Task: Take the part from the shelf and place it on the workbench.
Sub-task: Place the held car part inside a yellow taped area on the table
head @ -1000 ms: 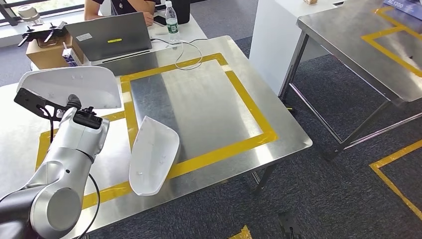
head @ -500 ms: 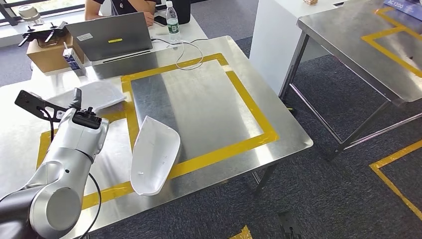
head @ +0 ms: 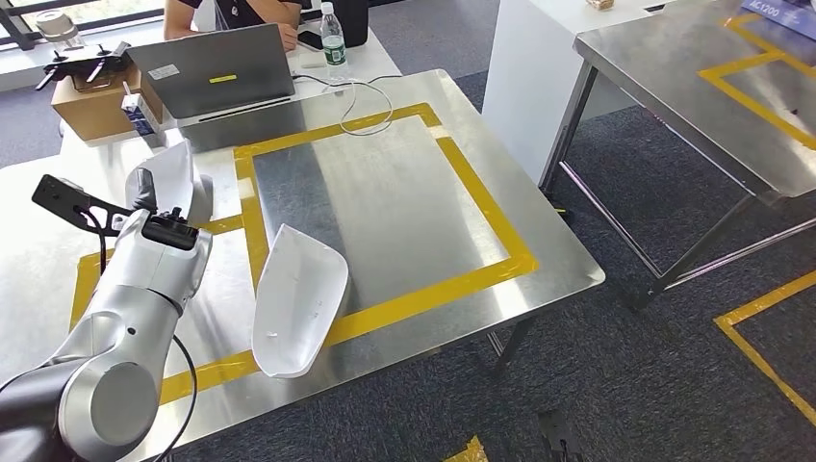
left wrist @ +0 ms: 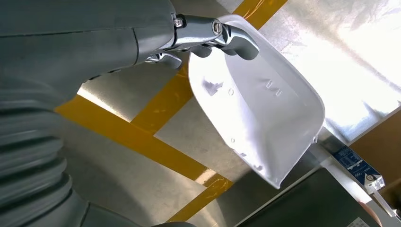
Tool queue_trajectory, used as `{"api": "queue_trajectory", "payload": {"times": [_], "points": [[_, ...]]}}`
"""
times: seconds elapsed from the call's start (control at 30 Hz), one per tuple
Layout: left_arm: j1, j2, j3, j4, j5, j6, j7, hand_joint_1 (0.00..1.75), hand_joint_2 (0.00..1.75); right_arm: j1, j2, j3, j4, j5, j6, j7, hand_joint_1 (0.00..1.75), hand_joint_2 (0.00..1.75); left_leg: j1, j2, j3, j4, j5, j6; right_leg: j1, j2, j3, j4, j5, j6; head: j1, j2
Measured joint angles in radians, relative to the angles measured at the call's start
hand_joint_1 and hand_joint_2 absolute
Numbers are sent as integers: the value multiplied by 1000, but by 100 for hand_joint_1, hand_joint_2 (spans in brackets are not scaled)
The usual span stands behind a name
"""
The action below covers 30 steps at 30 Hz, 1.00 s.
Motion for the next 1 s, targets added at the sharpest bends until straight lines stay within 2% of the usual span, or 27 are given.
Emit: {"api": "queue_trajectory", "payload": {"times": [0.17,0.27,0.33,0.37,0.4,0.47,0.5,0.53,0.57,0.6,0.67,0.7,0.73,0.83,0.87,0.9,0.93,1.0], "points": [[0,0,0,1,-43,0,-53,0,0,1,0,0,0,1,1,-4,0,0,0,0,0,0,0,0,0,0,0,0,0,0,0,0],[0,2,0,0,-55,0,-64,0,0,1,1,0,0,2,2,-3,0,0,-5,1,-1,4,-1,11,-5,-1,2,-4,5,8,0,0],[0,2,0,-1,-59,0,-65,0,0,1,1,1,0,2,2,-2,0,0,-2,4,6,-10,11,19,-5,-2,5,-8,7,15,0,0],[-1,2,0,-2,-60,0,-65,0,0,1,1,1,0,2,1,-2,0,0,2,6,11,-23,21,22,-3,-3,1,2,-5,18,0,0],[-1,1,0,-3,-61,0,-65,0,0,0,1,1,0,2,1,-3,0,0,7,8,14,-34,29,25,-3,-5,-11,32,-29,23,0,0],[-1,0,0,-3,-61,0,-65,0,0,-1,1,2,0,2,1,-3,0,0,13,13,13,-42,36,27,-10,-10,-60,155,-103,35,1,0],[1,0,0,-2,-61,0,-64,0,0,0,1,2,0,2,2,-2,0,0,15,14,9,-39,37,25,-17,-12,-86,221,-131,42,1,0],[3,0,0,-2,-61,0,-64,0,0,1,1,2,0,2,2,-2,0,0,18,15,5,-35,37,23,-24,-14,-101,265,-145,49,1,0],[5,-1,0,-1,-61,0,-63,0,0,1,1,2,0,2,2,-3,0,0,22,15,0,-30,37,19,-31,-16,-97,269,-138,56,1,0],[6,-1,0,0,-61,0,-62,0,0,1,1,2,0,2,2,-3,0,0,29,15,-4,-23,36,12,-38,-18,-72,231,-115,64,1,0],[6,-1,0,-1,-61,0,-62,0,0,0,2,2,0,2,2,-3,0,0,40,13,-15,-4,30,-7,-49,-15,9,98,-67,81,2,0],[6,-1,0,-1,-61,0,-62,0,0,-1,3,2,0,2,2,-3,0,0,42,12,-20,4,27,-17,-51,-9,33,56,-54,80,2,0],[5,-1,0,-2,-62,0,-62,0,0,-1,3,2,0,2,2,-3,0,0,42,10,-25,12,26,-28,-50,-2,44,35,-55,75,2,0],[5,0,0,-2,-63,0,-63,0,0,-2,4,3,0,2,2,-3,0,0,42,6,-36,19,29,-52,-48,6,30,41,-61,41,2,0],[5,1,0,-2,-64,0,-63,0,0,-3,4,4,0,2,2,-4,0,0,43,2,-43,29,18,-56,-49,6,24,43,-56,30,1,0],[5,4,0,-2,-64,0,-63,0,0,-4,4,4,0,2,2,-4,0,0,44,-2,-55,57,-7,-57,-48,6,18,42,-50,21,1,0],[5,6,0,-2,-64,0,-63,0,0,-4,5,5,0,2,2,-3,0,0,43,-8,-75,106,-45,-56,-46,7,11,41,-44,13,1,0],[6,10,0,-1,-64,0,-63,0,0,-4,5,7,0,2,2,-3,0,0,36,-17,-123,241,-124,-51,-37,8,-5,41,-31,1,1,0]]}}
